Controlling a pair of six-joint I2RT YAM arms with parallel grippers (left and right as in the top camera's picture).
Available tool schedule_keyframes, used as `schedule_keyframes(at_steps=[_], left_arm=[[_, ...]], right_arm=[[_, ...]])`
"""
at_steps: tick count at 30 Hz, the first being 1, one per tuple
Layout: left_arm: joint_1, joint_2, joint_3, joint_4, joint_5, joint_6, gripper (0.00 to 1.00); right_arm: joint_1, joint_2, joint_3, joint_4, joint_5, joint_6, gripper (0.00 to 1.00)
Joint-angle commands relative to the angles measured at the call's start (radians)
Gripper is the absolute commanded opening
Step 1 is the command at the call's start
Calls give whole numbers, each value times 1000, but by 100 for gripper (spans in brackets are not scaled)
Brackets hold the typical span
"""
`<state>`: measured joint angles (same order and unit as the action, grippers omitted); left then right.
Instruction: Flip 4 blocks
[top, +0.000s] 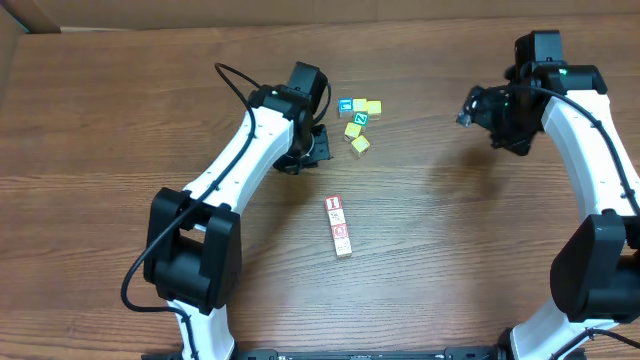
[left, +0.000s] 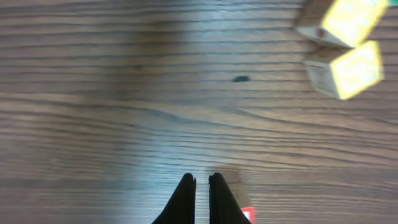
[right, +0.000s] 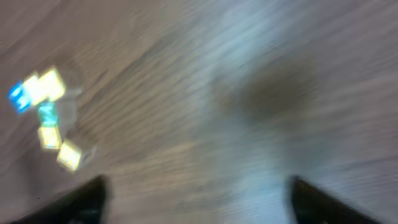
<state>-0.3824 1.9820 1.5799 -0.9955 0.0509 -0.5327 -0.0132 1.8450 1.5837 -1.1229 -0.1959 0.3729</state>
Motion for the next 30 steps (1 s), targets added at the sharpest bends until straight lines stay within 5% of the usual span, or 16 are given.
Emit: schedule_keyframes(at_steps=[1, 11, 22, 30], left_arm=[[-5, -7, -6, 24, 82, 34, 4], [-7, 13, 7, -18, 80, 39, 4], [3, 220, 232, -209, 147, 76, 4], [-2, 283, 320, -251, 117, 76, 4]], right_arm=[[1, -15, 1, -77, -183, -76, 4], [268, -150, -121, -269, -89, -157, 4], [599, -642, -669, 63, -33, 147, 4], [897, -430, -675, 124, 132, 319, 4]])
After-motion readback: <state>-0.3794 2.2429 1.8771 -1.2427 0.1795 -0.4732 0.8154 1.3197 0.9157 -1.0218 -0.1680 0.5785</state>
